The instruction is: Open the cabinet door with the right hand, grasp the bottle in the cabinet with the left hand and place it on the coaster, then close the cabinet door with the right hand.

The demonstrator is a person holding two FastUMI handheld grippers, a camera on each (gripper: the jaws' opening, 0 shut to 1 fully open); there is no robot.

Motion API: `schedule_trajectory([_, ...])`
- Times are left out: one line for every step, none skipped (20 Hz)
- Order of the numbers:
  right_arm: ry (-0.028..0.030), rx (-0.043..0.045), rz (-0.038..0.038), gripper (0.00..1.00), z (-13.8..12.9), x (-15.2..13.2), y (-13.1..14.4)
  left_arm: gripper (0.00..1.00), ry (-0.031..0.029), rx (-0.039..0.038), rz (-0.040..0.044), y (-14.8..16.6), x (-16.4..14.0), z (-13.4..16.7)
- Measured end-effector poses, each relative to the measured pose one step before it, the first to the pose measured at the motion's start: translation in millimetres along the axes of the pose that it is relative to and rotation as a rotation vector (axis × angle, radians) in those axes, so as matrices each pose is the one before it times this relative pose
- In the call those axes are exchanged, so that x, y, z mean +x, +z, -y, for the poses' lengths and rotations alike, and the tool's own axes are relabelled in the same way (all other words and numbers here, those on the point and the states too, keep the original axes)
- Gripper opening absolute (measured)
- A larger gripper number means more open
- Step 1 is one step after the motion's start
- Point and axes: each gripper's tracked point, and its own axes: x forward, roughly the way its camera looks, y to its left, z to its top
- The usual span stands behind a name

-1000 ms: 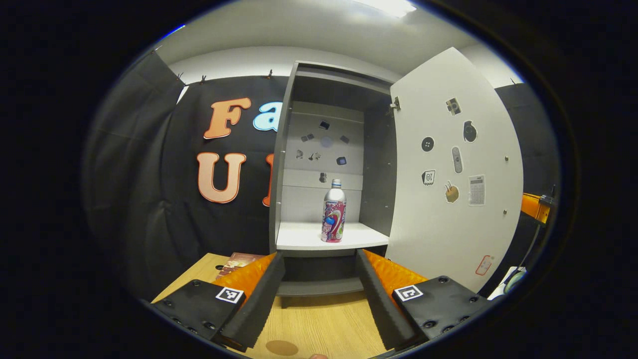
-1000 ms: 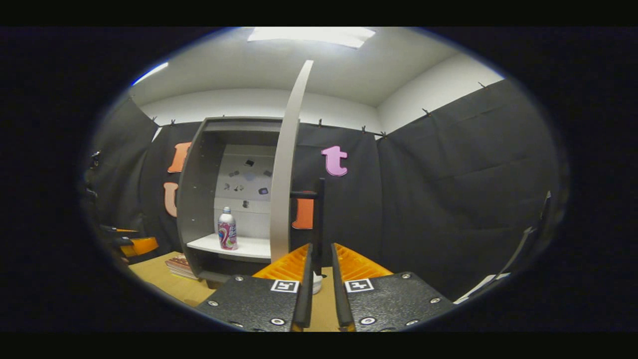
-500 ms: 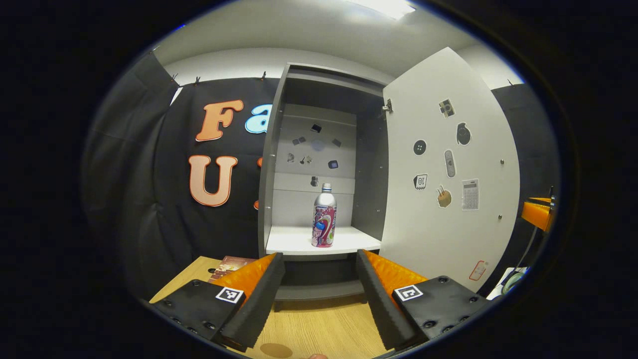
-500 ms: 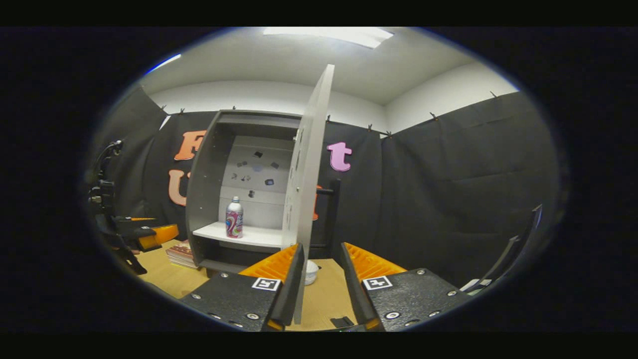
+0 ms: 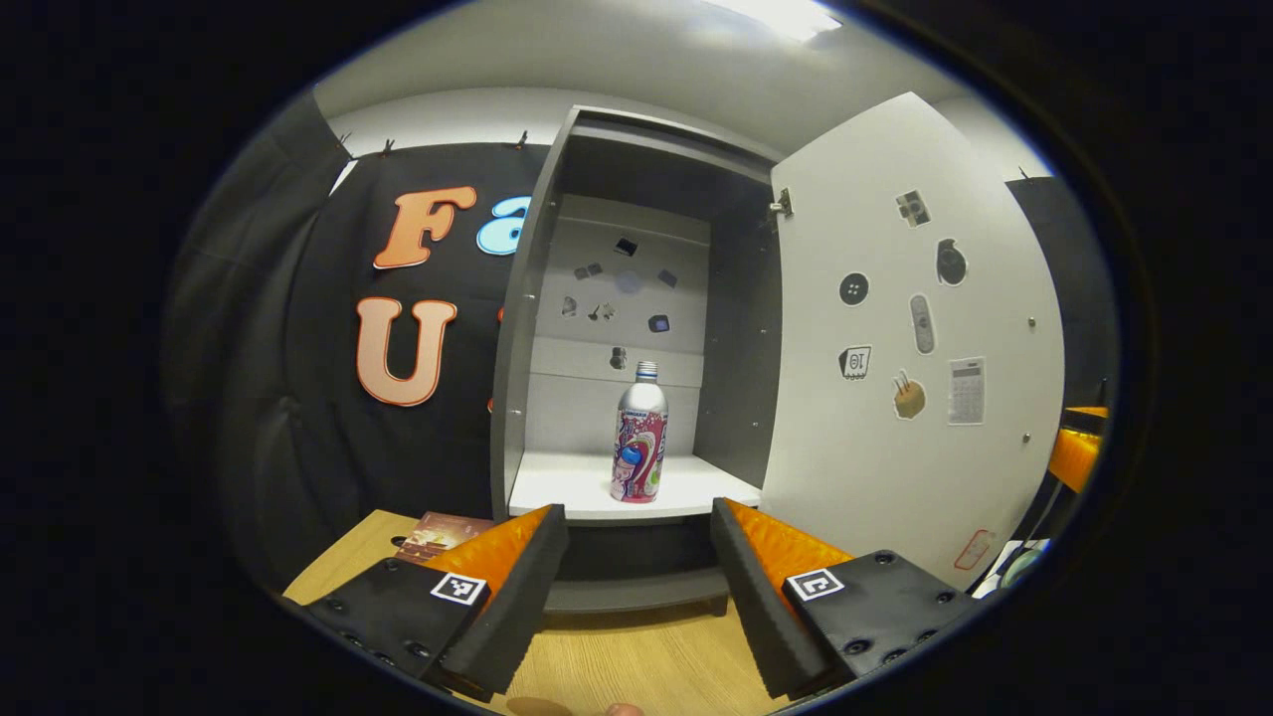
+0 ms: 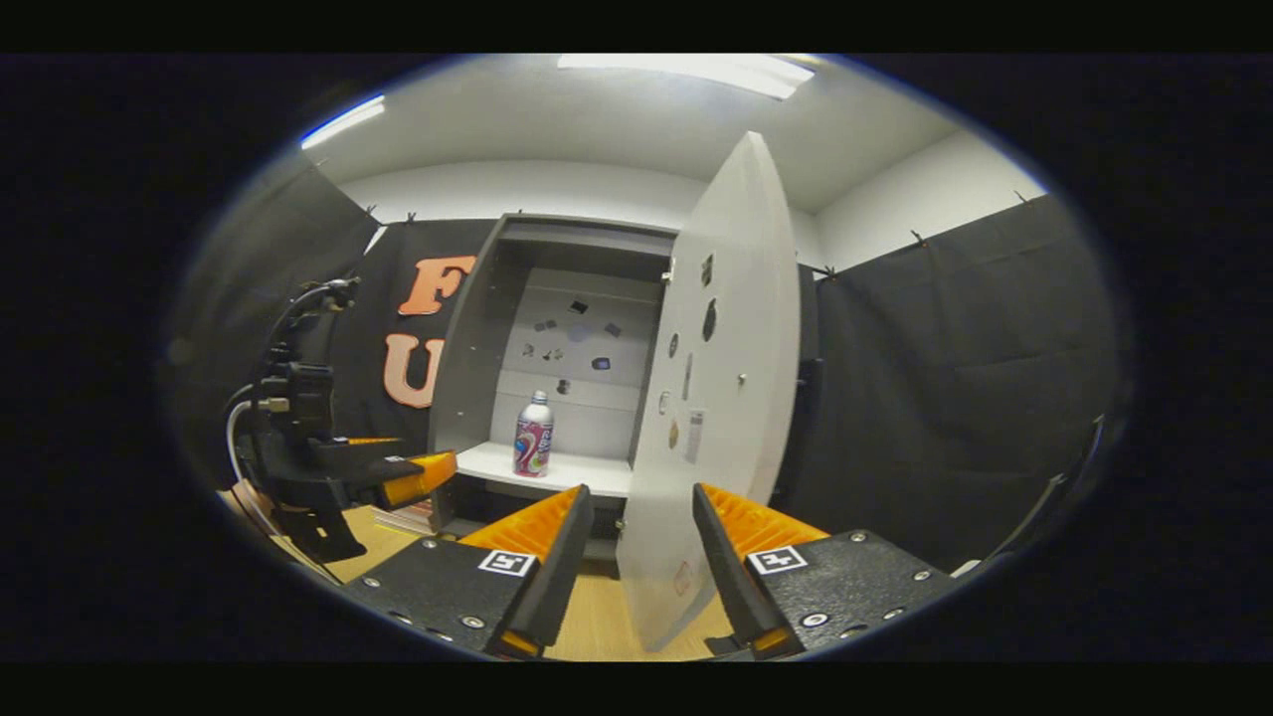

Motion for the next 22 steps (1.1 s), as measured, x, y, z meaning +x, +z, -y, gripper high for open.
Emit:
schedule_trajectory([-0.00234, 0.00584, 0.00476, 0.65, -9.55, 10.14, -1.52, 0.94, -0.01371, 0.00618, -0.00043, -0.69, 14.06, -2.55])
schedule_trajectory([-0.00397, 0.00736, 0.0047, 0.67, -8.6, 12.27, -1.72, 0.94, -0.01352, 0.0074, 0.00089, -1.81, 16.51, -3.13])
schedule_trajectory([-0.00881, 0.00626, 0.00172, 0.69, -7.6, 13.38, -2.06, 0.94, -0.01619, 0.00783, -0.00446, -1.58, 15.51, -3.05])
schedule_trajectory([-0.01334, 0.00641, -0.00359, 0.75, -6.3, 12.65, -2.99, 0.94, -0.02352, 0.00731, -0.00576, -3.32, 17.49, -2.01])
schedule_trajectory([-0.01593, 0.00915, -0.00334, 0.77, -5.0, 11.96, -3.02, 0.94, -0.02229, 0.00597, 0.00121, -1.59, 16.11, -1.88])
schedule_trajectory([-0.01362, 0.01082, -0.00177, 0.81, -5.77, 13.85, -1.36, 0.94, -0.02016, 0.00873, -0.00183, -2.23, 15.48, -2.7])
schedule_trajectory([-0.01636, 0.00993, -0.00376, 0.83, -4.52, 10.54, -2.14, 0.94, -0.01808, 0.01037, -0.00251, -2.54, 15.46, -3.86])
schedule_trajectory([-0.01972, 0.00933, -0.00305, 0.87, -2.92, 9.51, -2.8, 0.94, -0.02098, 0.01115, -0.00331, -2.65, 15.21, -2.08])
schedule_trajectory([-0.01548, 0.00602, -0.00468, 0.84, -3.32, 8.19, -2.45, 0.94, -0.02115, 0.00974, 0.0016, -2.36, 12.39, 0.4])
schedule_trajectory([-0.01483, 0.00156, -0.00909, 0.9, -3.12, 8.77, -3.33, 0.94, -0.01638, 0.00709, 0.00162, -1.45, 14.79, -0.1])
schedule_trajectory([-0.01637, -0.00353, -0.0117, 0.91, -2.12, 5.59, -4.38, 0.94, -0.01754, 0.00653, -0.00142, -3.84, 14.82, 0.04])
schedule_trajectory([-0.01963, -0.00655, -0.00769, 0.91, -0.59, 6.32, -2.53, 0.94, -0.014, 0.00317, 0.00065, -2.76, 12.6, 0.21])
schedule_trajectory([-0.01941, -0.00592, -0.00259, 0.91, -0.14, 5.36, -1.8, 0.94, -0.01344, 0.00166, 0.00055, -2.5, 11.71, 1.08])
schedule_trajectory([-0.01842, -0.00135, -0.00317, 0.92, -1.5, 6.97, -0.76, 0.94, -0.01091, 0.0034, 0.00063, -1.94, 10.14, -0.01])
schedule_trajectory([-0.01021, 0.00241, -0.00406, 0.91, -2.19, 4.06, -1.76, 0.94, -0.00553, 0.00425, 0.00583, -1.5, 9.5, -2.41])
schedule_trajectory([-0.0069, 0.00356, -0.00582, 0.92, -2.35, 4.88, -2.46, 0.94, -0.00552, 0.00525, 0.00808, -0.44, 8.14, -1.97])
schedule_trajectory([-0.00858, 0.00189, -0.00549, 0.92, -1.09, 4.71, -1.88, 0.94, -0.00202, 0.00352, 0.00641, -0.89, 8.07, -1.16])
schedule_trajectory([-0.01276, -0.00035, -0.00685, 0.91, 0.27, 5.01, -1.91, 0.94, -0.00553, -0.00077, -0.00028, -2.12, 7.51, -1.39])
schedule_trajectory([-0.01483, -0.00024, -0.00814, 0.91, 0.62, 3.66, -2.68, 0.94, -0.00581, -0.0071, -0.00201, -0.98, 5.66, -0.31])
schedule_trajectory([-0.0117, 0.0014, -0.0076, 0.91, -0.49, 2.59, -2.0, 0.94, -0.00917, -0.01333, -0.00229, -0.87, 6.02, -0.45])
schedule_trajectory([-0.0092, 0.00301, -0.00565, 0.91, -0.11, 1.46, -1.11, 0.94, -0.01083, -0.01536, -0.00084, -1.01, 5.67, 0.84])
schedule_trajectory([-0.00712, 0.00379, -0.00359, 0.92, -0.13, 3.22, -1.65, 0.94, -0.00371, -0.01001, 0.00027, -0.35, 4.16, -1.09])
